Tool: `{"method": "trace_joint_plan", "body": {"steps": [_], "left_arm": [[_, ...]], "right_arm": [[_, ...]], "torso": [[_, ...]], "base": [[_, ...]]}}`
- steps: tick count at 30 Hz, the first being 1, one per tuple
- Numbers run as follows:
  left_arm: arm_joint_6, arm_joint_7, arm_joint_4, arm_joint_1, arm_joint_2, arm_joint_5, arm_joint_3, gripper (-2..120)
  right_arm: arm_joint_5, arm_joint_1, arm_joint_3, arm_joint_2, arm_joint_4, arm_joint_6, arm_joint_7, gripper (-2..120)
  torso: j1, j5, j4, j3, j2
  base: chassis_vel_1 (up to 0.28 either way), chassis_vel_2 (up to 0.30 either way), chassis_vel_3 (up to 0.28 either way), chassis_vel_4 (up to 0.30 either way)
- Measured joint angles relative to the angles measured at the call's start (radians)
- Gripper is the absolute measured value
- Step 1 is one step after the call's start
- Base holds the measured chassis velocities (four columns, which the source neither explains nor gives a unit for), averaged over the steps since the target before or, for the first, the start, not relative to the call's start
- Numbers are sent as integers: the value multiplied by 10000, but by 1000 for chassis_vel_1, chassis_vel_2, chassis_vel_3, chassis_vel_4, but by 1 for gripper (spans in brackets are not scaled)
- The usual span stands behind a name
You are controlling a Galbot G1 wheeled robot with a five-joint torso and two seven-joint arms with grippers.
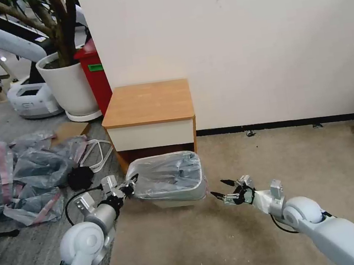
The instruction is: Pick up the garbage bag from the table and place it over the trash can.
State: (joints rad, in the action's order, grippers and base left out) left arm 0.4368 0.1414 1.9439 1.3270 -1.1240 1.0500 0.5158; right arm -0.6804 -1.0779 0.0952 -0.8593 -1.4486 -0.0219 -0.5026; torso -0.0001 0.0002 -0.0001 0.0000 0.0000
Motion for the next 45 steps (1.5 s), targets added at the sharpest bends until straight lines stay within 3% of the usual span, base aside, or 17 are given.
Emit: {"method": "trace_joint_plan", "body": {"steps": [7,10,11,14,20,24,28,37,45], "left_arm": [[-82,-1,101,7,60,-451,27,6],[-145,123,300,132,-2,-943,-78,6],[-145,123,300,132,-2,-943,-78,6],[-227,361,608,336,-119,-1433,-174,6],[-392,598,1044,683,-216,-2137,-282,6],[-567,761,1353,939,-289,-2702,-427,6],[-930,855,1446,1013,-415,-3760,-701,6],[-1375,779,1459,1185,-827,-5628,-1261,6],[-1508,731,1474,1270,-927,-6135,-1507,6]], "right_arm": [[1156,-459,1501,710,-1270,2,361,111],[2040,-914,2165,1145,-2808,35,401,114],[2040,-914,2165,1145,-2808,35,401,114],[2466,-1307,2325,1272,-4536,407,743,114],[2861,-1357,2064,1046,-6165,961,1008,111],[3262,-1213,1627,1041,-7058,1417,1165,103],[3841,-615,795,1145,-7472,2146,1175,88],[4101,620,-702,1446,-7013,2826,1173,55],[4702,1630,-1818,1445,-6682,2968,1165,28]], "torso": [[0,-4,-1,-1,0],[0,-5,1,0,0],[0,-5,1,0,0],[0,-1,0,-1,0],[0,-3,2,-1,0],[0,-3,1,-1,0],[0,-1,1,-1,1],[0,-2,0,-1,0],[0,-2,1,0,0]], "base": [[0,0,0,0],[0,0,0,0],[0,0,0,0],[0,0,0,0],[0,0,0,0],[0,0,0,0],[0,0,0,0],[0,0,0,0],[0,0,0,0]]}}
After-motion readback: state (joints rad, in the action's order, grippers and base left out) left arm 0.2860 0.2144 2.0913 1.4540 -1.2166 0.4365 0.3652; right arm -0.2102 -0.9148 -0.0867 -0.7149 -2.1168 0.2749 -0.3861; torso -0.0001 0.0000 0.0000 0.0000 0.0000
